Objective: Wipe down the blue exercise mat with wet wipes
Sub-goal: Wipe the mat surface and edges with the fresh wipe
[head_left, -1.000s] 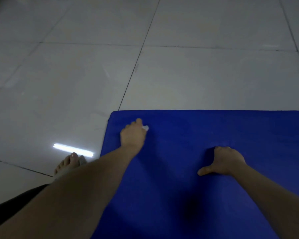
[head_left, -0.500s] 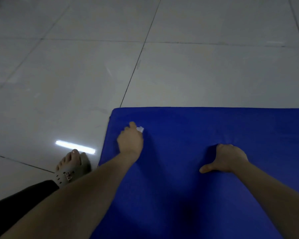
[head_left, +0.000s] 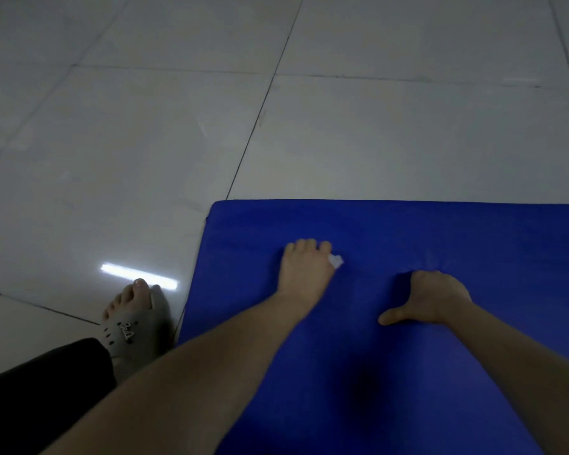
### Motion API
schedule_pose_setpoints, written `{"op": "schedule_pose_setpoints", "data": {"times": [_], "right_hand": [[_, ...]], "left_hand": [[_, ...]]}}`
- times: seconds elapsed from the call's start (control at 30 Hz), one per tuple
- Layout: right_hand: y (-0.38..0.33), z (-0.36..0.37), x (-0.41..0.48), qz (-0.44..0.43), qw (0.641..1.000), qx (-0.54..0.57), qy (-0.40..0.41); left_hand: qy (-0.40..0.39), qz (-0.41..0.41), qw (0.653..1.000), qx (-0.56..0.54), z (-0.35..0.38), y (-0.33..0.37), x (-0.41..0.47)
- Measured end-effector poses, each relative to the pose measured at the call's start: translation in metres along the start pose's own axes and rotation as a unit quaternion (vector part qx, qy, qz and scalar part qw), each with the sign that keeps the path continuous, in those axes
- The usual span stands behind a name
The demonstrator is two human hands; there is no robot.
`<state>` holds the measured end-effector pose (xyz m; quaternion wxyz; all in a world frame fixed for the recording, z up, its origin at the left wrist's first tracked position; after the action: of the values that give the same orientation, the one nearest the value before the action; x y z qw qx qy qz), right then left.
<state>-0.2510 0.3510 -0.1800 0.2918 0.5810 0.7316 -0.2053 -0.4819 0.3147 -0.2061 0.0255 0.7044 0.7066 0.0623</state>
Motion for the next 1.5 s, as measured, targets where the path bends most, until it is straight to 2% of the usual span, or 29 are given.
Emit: {"op": "schedule_pose_setpoints", "data": {"times": [0.1, 0.17, 0.3, 0.37, 0.47, 0.67, 0.73, 0.83, 0.9, 0.97, 1.07, 1.17, 1.3, 1.43, 1.5], "right_hand": [[0.001, -0.002, 0.000, -0.001, 1.000, 0.004, -0.011], [0.000, -0.001, 0.001, -0.003, 1.000, 0.003, -0.015], [0.001, -0.002, 0.000, -0.001, 1.000, -0.004, -0.018], [0.000, -0.001, 0.000, 0.001, 1.000, -0.011, -0.021], [-0.001, -0.002, 0.001, 0.002, 1.000, -0.017, -0.016], [-0.002, -0.003, 0.001, 0.005, 1.000, -0.017, -0.013], [-0.002, -0.003, 0.003, 0.002, 1.000, -0.022, -0.013], [-0.003, 0.000, 0.007, -0.005, 1.000, -0.022, -0.003], [-0.003, 0.001, 0.006, -0.006, 1.000, -0.016, 0.006], [-0.002, 0.000, 0.004, 0.000, 1.000, -0.018, -0.005], [0.000, -0.001, 0.001, 0.000, 1.000, -0.016, -0.009], [0.001, -0.002, 0.002, -0.002, 1.000, -0.009, -0.011], [0.001, -0.001, 0.003, -0.004, 1.000, -0.018, -0.012], [-0.001, -0.002, 0.002, -0.003, 1.000, -0.024, -0.011], [-0.001, -0.001, 0.002, 0.000, 1.000, -0.027, -0.012]], "left_hand": [[-0.033, -0.101, 0.993, 0.050, -0.015, -0.078, -0.013], [-0.021, -0.190, 0.979, 0.070, -0.025, -0.135, -0.034], [0.020, -0.351, 0.936, -0.025, -0.030, -0.191, -0.070], [0.051, -0.380, 0.921, -0.069, -0.025, -0.186, -0.073], [0.074, -0.313, 0.943, -0.090, -0.017, -0.145, -0.067], [0.008, -0.179, 0.982, -0.060, -0.002, -0.025, -0.038], [-0.014, -0.100, 0.995, -0.024, 0.007, 0.020, -0.030], [-0.022, -0.001, 0.999, -0.032, 0.015, 0.079, -0.032], [-0.020, 0.036, 0.999, -0.026, 0.017, 0.088, -0.032], [0.024, 0.052, 0.998, -0.008, 0.014, 0.067, -0.028], [0.034, -0.016, 0.999, 0.001, 0.001, 0.009, -0.017], [-0.043, -0.132, 0.989, 0.044, -0.012, -0.068, -0.019], [-0.025, -0.230, 0.971, 0.059, -0.031, -0.166, -0.055], [0.033, -0.303, 0.952, -0.031, -0.020, -0.178, -0.071], [0.056, -0.293, 0.953, -0.051, -0.013, -0.162, -0.067]]}}
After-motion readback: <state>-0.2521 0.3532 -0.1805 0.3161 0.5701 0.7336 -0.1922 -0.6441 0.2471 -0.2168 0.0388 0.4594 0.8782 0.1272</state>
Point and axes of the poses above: each hand's wrist, its own x-axis towards the middle knuckle, its own z-axis out of the palm, y = z × x, the point moved 2 cm from there along x, towards the middle knuckle, and after that the axes turned 5 degrees about -x, right-handed, at the moved point
